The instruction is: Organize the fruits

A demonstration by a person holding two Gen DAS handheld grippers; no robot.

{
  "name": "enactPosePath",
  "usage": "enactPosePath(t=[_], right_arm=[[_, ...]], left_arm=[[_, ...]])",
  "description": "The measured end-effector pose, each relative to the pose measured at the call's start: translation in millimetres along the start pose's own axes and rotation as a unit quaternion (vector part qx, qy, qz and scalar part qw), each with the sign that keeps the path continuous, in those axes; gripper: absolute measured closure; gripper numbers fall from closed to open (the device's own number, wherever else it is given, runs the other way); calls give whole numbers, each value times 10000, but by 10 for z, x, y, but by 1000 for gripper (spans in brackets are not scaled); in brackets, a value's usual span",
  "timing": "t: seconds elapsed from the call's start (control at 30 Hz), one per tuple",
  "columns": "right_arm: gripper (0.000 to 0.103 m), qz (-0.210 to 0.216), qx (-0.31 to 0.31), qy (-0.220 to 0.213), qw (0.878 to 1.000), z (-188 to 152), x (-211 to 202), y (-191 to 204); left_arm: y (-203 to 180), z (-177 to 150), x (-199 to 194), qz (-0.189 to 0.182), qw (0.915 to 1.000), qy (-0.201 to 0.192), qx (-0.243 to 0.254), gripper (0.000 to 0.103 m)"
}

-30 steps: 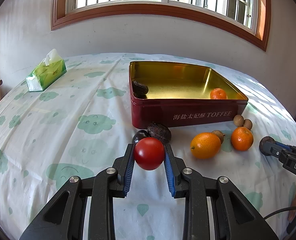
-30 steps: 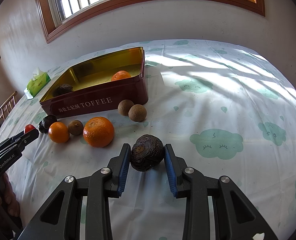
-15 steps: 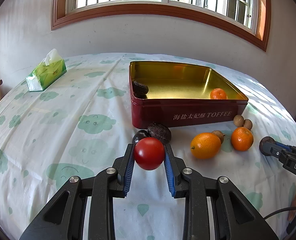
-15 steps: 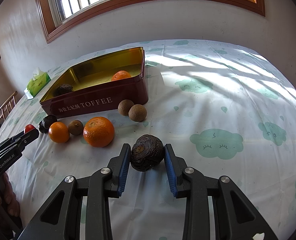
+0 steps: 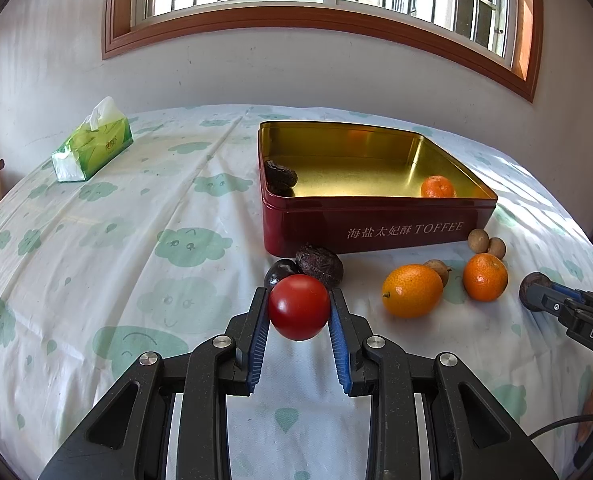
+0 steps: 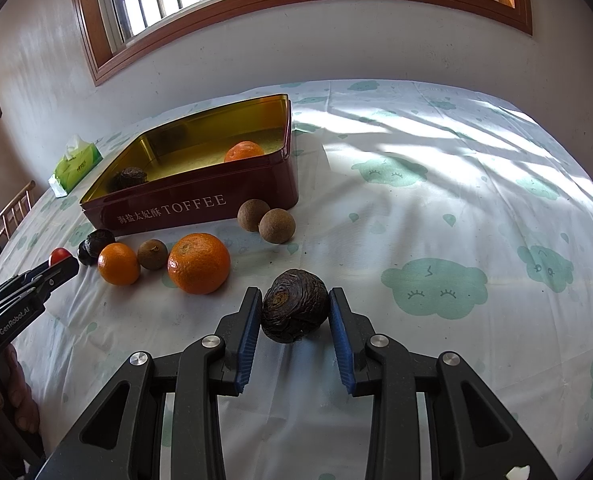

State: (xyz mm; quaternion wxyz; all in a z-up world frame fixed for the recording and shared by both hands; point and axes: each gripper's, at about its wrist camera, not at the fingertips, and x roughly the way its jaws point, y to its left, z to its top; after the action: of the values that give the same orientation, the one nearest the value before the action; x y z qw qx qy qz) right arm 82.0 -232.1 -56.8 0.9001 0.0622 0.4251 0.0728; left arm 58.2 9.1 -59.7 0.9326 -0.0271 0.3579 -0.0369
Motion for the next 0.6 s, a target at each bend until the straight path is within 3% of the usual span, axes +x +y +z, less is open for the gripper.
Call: enactPosePath(t=[0.6], right_arm=[[72,192,54,93,9998,-52,-56,51]], left_arm=[[-83,-41,-40,67,9996,-109,245,73]])
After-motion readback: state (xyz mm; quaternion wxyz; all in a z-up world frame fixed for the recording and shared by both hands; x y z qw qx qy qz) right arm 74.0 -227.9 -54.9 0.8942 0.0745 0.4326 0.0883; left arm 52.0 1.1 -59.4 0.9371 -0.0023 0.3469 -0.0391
